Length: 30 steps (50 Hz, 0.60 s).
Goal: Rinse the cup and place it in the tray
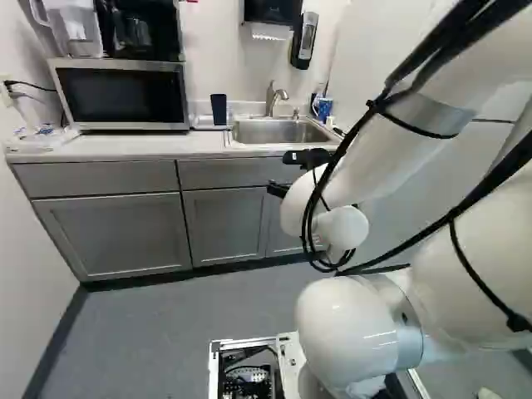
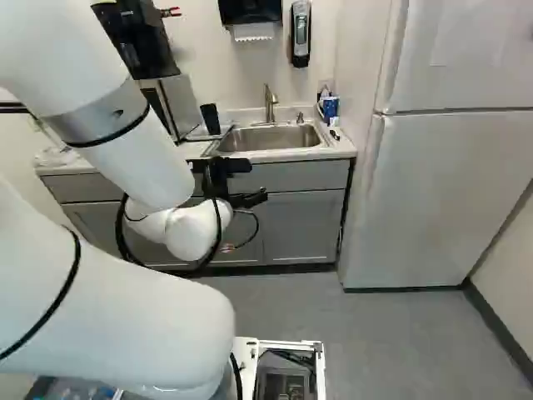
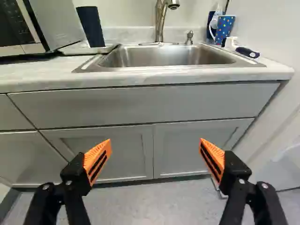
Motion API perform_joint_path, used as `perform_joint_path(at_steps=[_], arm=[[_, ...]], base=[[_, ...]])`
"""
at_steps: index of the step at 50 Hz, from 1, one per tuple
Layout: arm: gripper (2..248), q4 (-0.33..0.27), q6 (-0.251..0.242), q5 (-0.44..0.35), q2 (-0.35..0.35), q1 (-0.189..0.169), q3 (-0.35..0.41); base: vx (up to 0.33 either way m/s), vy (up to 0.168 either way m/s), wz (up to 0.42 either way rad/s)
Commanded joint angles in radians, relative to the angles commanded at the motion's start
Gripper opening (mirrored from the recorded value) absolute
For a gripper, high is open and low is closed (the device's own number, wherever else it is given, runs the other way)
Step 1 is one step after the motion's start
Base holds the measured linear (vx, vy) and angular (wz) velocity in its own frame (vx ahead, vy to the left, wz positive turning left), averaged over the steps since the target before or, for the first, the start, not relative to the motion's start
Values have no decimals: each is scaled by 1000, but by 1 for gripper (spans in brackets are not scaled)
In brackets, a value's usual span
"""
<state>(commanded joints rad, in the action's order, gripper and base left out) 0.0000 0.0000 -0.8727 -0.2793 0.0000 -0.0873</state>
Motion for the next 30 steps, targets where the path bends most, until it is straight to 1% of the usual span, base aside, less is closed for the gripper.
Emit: perform_joint_path(at_steps=[30], arm=[[247, 0, 0, 0, 0, 0, 0]], base=[[0, 0, 0]])
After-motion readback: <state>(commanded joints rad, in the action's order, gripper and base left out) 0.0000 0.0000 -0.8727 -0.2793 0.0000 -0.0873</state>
